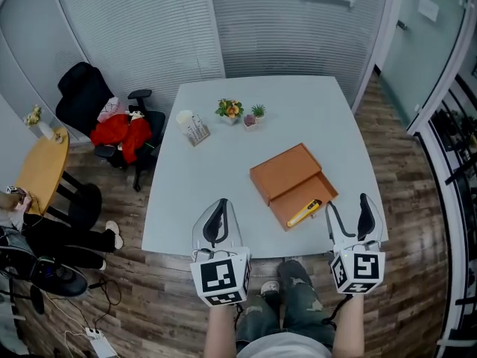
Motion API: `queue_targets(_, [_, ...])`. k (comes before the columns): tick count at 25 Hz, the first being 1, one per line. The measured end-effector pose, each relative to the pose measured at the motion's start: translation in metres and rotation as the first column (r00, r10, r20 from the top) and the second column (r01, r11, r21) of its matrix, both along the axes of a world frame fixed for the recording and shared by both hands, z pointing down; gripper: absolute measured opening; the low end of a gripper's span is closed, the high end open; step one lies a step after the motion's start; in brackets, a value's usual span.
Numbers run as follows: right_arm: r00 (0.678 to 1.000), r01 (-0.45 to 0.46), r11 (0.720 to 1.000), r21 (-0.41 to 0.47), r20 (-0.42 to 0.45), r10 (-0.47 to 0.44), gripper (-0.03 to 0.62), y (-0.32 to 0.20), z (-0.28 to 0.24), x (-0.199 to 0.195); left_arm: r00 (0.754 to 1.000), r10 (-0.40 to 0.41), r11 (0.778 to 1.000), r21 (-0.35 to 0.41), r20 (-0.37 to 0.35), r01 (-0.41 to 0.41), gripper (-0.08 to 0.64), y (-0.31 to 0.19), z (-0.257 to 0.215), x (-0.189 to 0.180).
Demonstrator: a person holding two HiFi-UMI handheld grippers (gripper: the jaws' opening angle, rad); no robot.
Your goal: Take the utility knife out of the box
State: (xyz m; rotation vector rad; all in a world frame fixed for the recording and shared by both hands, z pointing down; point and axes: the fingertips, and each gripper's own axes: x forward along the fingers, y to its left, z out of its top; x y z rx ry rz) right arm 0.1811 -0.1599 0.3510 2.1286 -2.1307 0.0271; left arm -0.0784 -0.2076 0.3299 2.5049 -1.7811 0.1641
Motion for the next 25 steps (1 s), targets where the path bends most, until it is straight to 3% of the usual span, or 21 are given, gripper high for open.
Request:
queue_targets(14, [0.996,0.069,0.994,-0.08,-0.052,-0.073,0.357,-0.065,0.018,0.024,0.999,-0.042,0.998,-0.04,0.024,0.043,0.0,-0.044,0.021,0.015])
queue_targets(25, [0.975,0.173,0.967,-0.185,-0.107,-0.195,0.351,-0.114,0.052,0.038,0.996,-0.069,0.995,-0.068,0.051,0.072,0.0,-0.088,0.039,0.037])
